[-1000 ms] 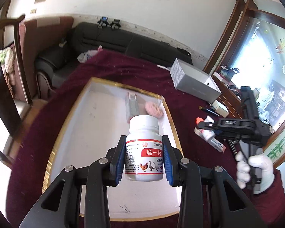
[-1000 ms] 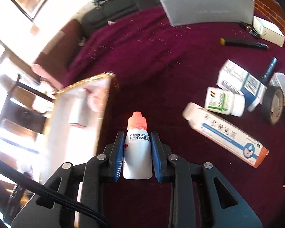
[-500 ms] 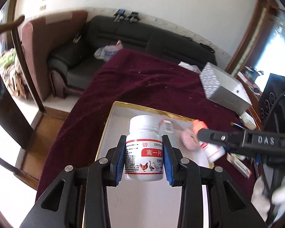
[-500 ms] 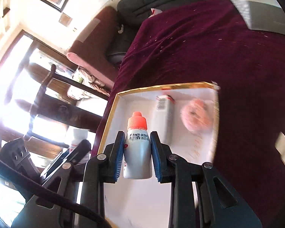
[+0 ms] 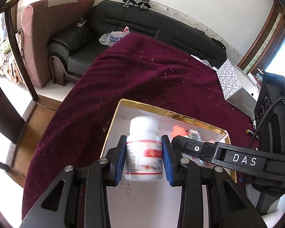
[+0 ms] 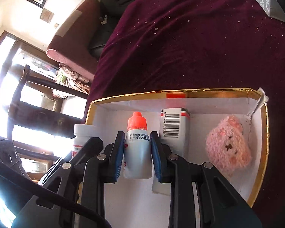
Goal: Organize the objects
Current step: 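Place both bottles into the tray with both tools and release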
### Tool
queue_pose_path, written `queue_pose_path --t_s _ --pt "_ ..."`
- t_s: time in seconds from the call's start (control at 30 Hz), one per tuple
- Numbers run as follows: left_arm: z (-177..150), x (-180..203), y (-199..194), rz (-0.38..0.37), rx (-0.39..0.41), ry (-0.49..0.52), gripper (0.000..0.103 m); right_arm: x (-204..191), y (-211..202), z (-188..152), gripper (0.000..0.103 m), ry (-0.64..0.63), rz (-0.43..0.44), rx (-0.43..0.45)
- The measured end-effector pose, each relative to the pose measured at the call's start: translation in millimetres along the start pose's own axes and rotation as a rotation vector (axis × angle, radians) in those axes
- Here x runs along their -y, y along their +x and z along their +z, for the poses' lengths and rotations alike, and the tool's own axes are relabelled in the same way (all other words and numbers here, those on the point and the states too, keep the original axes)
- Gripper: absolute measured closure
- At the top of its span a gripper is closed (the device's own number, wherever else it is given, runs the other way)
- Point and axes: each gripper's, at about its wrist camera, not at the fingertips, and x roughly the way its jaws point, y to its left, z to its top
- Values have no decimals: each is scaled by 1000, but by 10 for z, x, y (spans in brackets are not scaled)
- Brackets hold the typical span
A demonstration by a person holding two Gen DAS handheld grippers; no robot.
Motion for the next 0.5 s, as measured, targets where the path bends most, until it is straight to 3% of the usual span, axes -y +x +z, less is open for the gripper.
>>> queue_pose_path --t_s 0.27,0.37,0.5 --pt "26 -56 27 -14 23 -25 71 -64 -20 54 77 -42 -46 36" --pt "17 -52 -44 -28 32 -34 65 -57 -89 71 63 -41 -36 55" --pt "-24 14 -209 -13 49 -21 64 -70 -299 58 63 -68 -52 93"
